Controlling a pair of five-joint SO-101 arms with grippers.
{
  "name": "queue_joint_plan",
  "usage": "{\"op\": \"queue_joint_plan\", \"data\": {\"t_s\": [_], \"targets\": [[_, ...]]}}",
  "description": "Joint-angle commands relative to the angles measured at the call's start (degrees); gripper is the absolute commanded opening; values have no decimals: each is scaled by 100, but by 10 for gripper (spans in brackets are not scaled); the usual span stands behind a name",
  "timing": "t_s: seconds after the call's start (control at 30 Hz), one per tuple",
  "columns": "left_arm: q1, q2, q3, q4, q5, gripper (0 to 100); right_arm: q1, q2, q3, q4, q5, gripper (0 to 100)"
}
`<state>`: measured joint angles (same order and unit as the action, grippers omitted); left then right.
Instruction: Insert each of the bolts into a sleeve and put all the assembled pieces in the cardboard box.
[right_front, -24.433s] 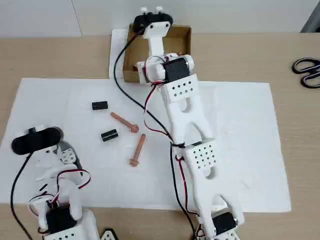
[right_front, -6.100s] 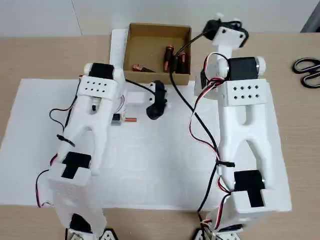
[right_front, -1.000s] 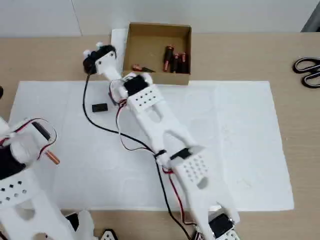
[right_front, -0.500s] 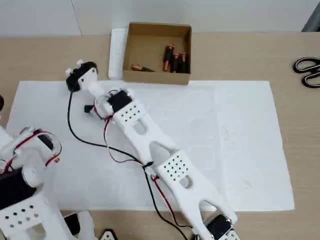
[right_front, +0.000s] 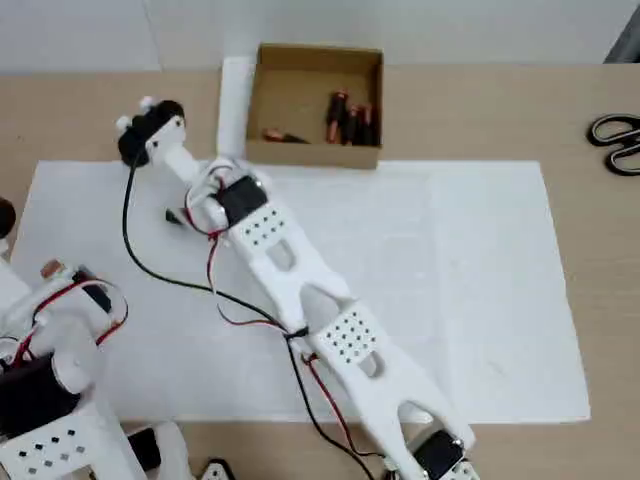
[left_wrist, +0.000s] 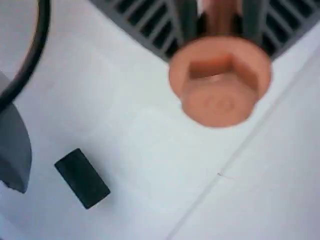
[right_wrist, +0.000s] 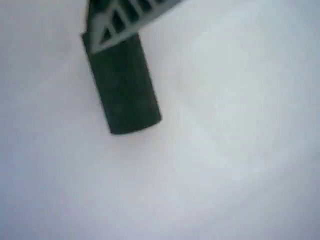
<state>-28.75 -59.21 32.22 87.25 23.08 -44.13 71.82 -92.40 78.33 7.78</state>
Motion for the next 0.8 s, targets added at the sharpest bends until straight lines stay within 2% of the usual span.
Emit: {"op": "queue_joint_plan", "data": {"t_s": [0.0, 0.2, 0.57, 0.77], "targets": [[-18, -79, -22, -141, -26, 6, -75, -127, -281, 13, 18, 286], [-18, -79, -22, -141, -35, 6, -479, -66, -264, 259, 35, 287], [-18, -79, -13, -141, -35, 6, -514, 576, -273, 198, 18, 287], [-18, -79, -13, -141, -35, 6, -497, 848, -290, -171, 9, 284]]}}
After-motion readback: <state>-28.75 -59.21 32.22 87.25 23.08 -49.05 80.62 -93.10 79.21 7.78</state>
